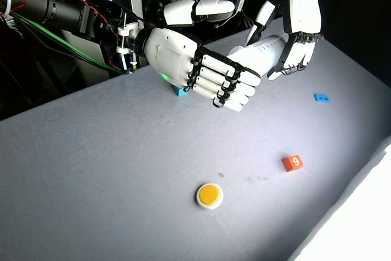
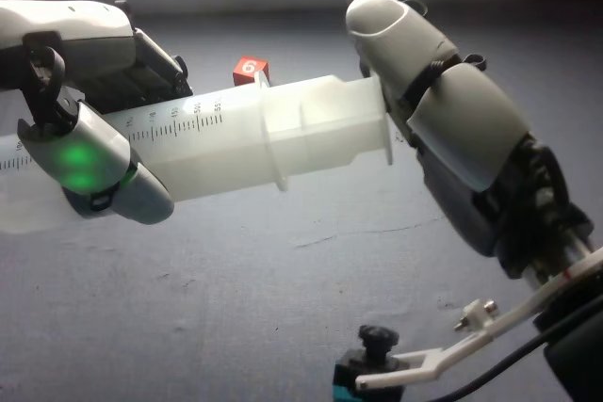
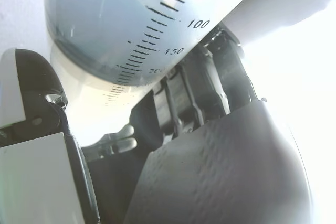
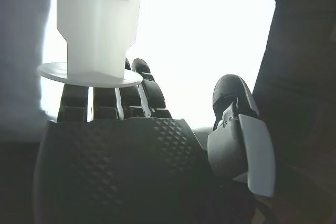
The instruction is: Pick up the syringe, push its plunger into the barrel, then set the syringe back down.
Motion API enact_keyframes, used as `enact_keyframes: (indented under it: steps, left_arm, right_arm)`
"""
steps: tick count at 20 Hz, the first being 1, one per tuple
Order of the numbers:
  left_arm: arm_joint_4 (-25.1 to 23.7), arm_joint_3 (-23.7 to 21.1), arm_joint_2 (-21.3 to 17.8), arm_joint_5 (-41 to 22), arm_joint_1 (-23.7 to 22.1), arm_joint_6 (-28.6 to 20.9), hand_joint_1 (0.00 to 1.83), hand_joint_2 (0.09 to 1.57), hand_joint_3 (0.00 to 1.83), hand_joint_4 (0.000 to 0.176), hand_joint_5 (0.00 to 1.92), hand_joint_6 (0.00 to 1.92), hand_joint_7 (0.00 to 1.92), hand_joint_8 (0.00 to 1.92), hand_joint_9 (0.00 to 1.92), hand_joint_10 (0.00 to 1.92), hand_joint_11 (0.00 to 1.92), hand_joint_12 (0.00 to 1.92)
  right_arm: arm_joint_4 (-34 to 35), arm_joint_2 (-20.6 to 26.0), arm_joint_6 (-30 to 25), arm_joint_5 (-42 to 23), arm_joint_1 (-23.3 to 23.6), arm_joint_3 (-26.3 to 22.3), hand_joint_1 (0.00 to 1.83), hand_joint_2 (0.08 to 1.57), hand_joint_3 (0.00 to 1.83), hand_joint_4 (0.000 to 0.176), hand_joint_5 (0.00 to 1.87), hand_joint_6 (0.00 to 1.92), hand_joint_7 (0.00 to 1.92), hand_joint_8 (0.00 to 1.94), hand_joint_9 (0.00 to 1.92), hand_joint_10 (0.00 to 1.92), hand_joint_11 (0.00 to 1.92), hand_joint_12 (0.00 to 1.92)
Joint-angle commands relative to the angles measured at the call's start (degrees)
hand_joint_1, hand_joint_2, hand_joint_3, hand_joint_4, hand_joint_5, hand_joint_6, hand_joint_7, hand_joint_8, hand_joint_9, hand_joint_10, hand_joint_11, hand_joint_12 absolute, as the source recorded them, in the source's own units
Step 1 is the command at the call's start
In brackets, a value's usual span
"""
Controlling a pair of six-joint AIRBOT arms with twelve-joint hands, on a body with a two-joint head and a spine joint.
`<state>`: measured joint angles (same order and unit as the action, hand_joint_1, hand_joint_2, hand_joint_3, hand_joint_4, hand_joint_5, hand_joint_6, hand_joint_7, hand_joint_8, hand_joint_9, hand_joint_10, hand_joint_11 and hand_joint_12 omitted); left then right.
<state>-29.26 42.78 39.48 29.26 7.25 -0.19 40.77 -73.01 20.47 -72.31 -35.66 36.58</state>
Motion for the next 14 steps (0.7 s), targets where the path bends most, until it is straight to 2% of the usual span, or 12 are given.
enact_keyframes:
  steps: [1,3,14]
  left_arm:
    - [0.4,-0.5,0.6,-9.1,-1.0,-2.6,1.36,1.15,0.00,0.000,0.86,1.26,1.01,0.83,0.77,1.34,0.43,1.47]
    - [0.4,-0.4,0.7,-9.1,-1.0,-2.6,1.36,1.16,0.00,0.000,0.84,1.29,0.98,0.87,0.74,1.37,0.43,1.50]
    - [0.7,-0.3,1.0,-9.1,-1.0,-2.6,1.36,1.15,0.00,0.000,0.88,1.23,0.97,0.90,0.74,1.37,0.39,1.51]
  right_arm:
    - [-9.5,-1.6,-0.8,1.4,0.6,-0.9,0.00,1.17,0.00,0.000,0.00,0.00,0.00,0.00,0.00,0.00,0.00,0.00]
    - [-9.5,-3.4,-0.5,2.0,1.2,-0.5,0.00,1.16,0.00,0.000,0.00,0.00,0.00,0.00,0.00,0.00,0.00,0.00]
    - [-9.5,-11.6,0.0,5.4,4.5,1.7,0.00,1.17,0.00,0.000,0.00,0.00,0.00,0.00,0.00,0.00,0.00,0.00]
